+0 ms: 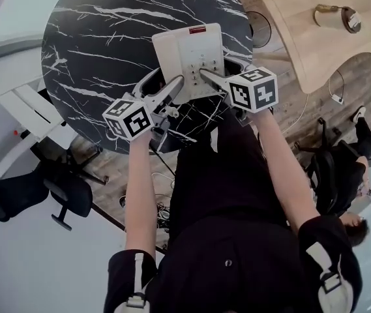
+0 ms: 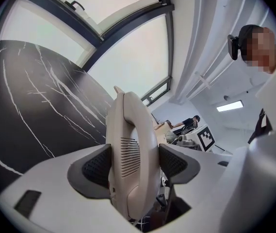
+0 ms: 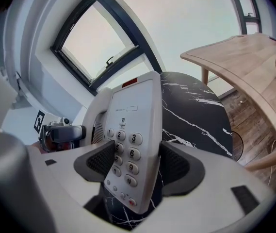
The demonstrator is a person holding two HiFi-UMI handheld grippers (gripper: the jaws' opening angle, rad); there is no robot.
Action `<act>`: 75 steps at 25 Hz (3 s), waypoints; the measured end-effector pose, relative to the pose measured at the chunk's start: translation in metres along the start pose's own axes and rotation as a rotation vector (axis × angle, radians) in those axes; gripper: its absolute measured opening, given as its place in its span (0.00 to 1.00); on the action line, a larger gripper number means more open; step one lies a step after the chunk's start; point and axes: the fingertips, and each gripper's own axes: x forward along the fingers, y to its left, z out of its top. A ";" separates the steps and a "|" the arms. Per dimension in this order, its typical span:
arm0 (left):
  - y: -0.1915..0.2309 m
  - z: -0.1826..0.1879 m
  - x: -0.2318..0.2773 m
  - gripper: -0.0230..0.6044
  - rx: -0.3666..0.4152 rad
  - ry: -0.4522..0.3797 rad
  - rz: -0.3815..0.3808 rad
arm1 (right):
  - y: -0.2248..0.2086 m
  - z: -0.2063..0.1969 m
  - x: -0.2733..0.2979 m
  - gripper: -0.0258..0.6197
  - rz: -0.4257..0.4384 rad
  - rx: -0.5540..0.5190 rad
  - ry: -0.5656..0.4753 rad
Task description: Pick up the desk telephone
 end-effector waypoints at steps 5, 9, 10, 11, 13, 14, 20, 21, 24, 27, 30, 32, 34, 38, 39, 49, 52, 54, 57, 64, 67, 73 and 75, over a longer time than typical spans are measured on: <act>-0.015 0.011 -0.025 0.54 0.033 -0.046 -0.010 | 0.026 0.006 -0.014 0.52 -0.004 -0.008 -0.061; -0.033 0.023 -0.038 0.54 0.079 -0.076 -0.029 | 0.042 0.015 -0.031 0.52 -0.018 -0.031 -0.120; -0.037 0.027 -0.042 0.54 0.086 -0.090 -0.031 | 0.046 0.018 -0.035 0.52 -0.020 -0.033 -0.139; -0.041 0.032 -0.045 0.54 0.089 -0.111 -0.033 | 0.049 0.022 -0.039 0.52 -0.022 -0.032 -0.161; -0.050 0.043 -0.051 0.53 0.095 -0.158 -0.035 | 0.056 0.030 -0.048 0.52 -0.022 -0.033 -0.201; -0.055 0.047 -0.054 0.53 0.111 -0.174 -0.037 | 0.059 0.034 -0.052 0.52 -0.024 -0.040 -0.218; -0.086 0.074 -0.062 0.53 0.220 -0.207 -0.060 | 0.074 0.062 -0.079 0.52 -0.027 -0.092 -0.301; -0.092 0.078 -0.063 0.53 0.235 -0.211 -0.061 | 0.076 0.066 -0.085 0.52 -0.026 -0.097 -0.314; -0.111 0.089 -0.064 0.53 0.279 -0.225 -0.067 | 0.079 0.077 -0.102 0.52 -0.020 -0.113 -0.357; -0.132 0.099 -0.064 0.52 0.317 -0.252 -0.069 | 0.081 0.088 -0.122 0.52 -0.011 -0.132 -0.400; -0.155 0.107 -0.062 0.52 0.349 -0.283 -0.068 | 0.080 0.098 -0.144 0.52 -0.003 -0.163 -0.436; -0.169 0.110 -0.059 0.52 0.363 -0.309 -0.061 | 0.079 0.105 -0.158 0.52 0.008 -0.183 -0.452; -0.183 0.113 -0.058 0.52 0.377 -0.332 -0.047 | 0.078 0.111 -0.170 0.52 0.025 -0.203 -0.462; -0.215 0.115 -0.055 0.52 0.407 -0.372 -0.024 | 0.077 0.118 -0.199 0.52 0.056 -0.246 -0.484; -0.223 0.115 -0.056 0.52 0.415 -0.386 -0.017 | 0.077 0.120 -0.206 0.52 0.066 -0.258 -0.492; -0.295 0.119 -0.071 0.52 0.493 -0.540 0.041 | 0.095 0.138 -0.272 0.52 0.161 -0.399 -0.567; -0.312 0.111 -0.073 0.52 0.501 -0.575 0.054 | 0.097 0.134 -0.289 0.52 0.179 -0.437 -0.581; -0.322 0.107 -0.073 0.52 0.502 -0.593 0.059 | 0.098 0.132 -0.300 0.52 0.185 -0.458 -0.593; -0.336 0.102 -0.073 0.52 0.508 -0.620 0.059 | 0.098 0.131 -0.315 0.52 0.189 -0.494 -0.609; -0.360 0.083 -0.071 0.52 0.518 -0.662 0.067 | 0.095 0.117 -0.342 0.52 0.204 -0.536 -0.640; -0.366 0.082 -0.074 0.52 0.519 -0.672 0.074 | 0.097 0.116 -0.347 0.52 0.214 -0.539 -0.648; -0.372 0.081 -0.076 0.52 0.531 -0.681 0.074 | 0.100 0.116 -0.353 0.51 0.214 -0.556 -0.662; -0.372 0.080 -0.076 0.52 0.537 -0.678 0.073 | 0.100 0.115 -0.353 0.51 0.212 -0.552 -0.668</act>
